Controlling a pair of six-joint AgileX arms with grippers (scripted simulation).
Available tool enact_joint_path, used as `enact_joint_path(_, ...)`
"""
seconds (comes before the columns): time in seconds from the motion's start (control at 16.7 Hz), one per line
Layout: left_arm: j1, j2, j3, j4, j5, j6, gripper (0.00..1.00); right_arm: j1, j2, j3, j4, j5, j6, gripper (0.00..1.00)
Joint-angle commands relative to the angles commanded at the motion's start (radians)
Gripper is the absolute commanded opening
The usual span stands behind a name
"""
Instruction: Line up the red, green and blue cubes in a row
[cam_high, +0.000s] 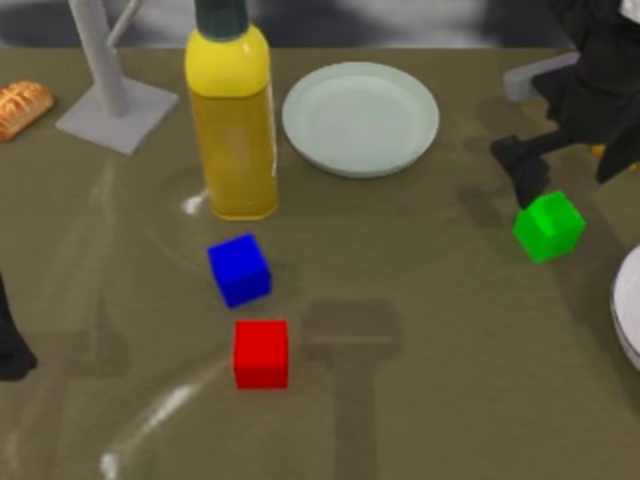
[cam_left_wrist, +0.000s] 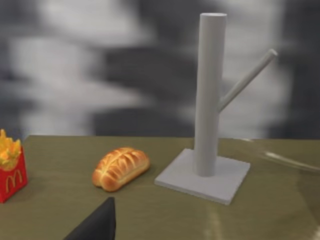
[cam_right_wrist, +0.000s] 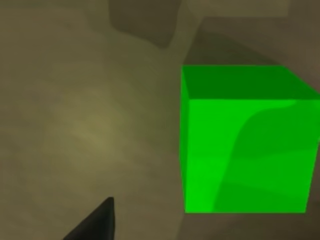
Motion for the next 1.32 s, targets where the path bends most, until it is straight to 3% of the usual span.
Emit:
enact_joint_path(0.48,0.000,0.000,0.000,0.000,0.000,0.000,1.00,0.006,0.070,-0.158,0.235,0.000,0.001,1.00)
enact_joint_path(0.78,0.000,0.000,0.000,0.000,0.000,0.000,1.00,0.007,0.084,-0.180,0.263,0.001,0.002,1.00)
enact_joint_path(1.32,0.000,0.000,0.000,0.000,0.000,0.000,1.00,0.007,0.084,-0.180,0.263,0.001,0.002,0.32)
